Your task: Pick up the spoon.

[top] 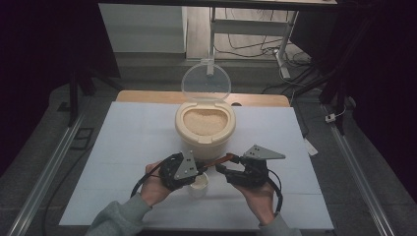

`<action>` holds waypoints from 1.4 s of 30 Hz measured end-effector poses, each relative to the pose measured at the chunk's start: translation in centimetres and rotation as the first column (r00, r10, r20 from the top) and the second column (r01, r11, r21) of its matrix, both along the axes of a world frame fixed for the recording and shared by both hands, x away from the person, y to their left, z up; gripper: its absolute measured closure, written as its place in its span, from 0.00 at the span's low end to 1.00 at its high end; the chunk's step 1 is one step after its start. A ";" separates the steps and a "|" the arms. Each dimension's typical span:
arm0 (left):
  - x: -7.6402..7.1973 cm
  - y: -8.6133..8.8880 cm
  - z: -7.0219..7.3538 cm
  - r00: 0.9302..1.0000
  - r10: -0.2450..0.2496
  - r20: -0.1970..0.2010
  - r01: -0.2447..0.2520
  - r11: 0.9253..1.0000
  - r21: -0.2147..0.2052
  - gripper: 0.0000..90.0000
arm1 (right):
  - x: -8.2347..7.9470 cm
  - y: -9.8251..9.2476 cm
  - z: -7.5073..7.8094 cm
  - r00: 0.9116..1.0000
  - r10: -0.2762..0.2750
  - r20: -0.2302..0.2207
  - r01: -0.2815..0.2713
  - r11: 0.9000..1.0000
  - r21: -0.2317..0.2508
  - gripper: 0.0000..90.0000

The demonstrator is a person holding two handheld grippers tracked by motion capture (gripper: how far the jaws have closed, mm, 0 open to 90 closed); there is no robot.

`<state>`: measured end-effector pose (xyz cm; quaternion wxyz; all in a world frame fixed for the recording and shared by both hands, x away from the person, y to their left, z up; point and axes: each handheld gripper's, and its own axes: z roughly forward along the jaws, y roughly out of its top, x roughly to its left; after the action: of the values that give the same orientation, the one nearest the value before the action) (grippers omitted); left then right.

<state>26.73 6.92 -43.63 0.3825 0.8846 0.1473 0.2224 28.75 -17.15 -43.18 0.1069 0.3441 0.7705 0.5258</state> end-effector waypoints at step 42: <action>-1.0 1.9 0.9 0.999 0.049 -0.021 -0.052 0.986 -0.158 0.52 | -0.5 -1.1 1.3 0.991 0.087 0.104 -0.115 0.949 0.295 0.92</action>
<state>25.77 8.78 -42.76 0.4446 0.8492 0.1903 0.2121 28.26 -18.24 -41.93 0.0606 0.2926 0.6928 0.6563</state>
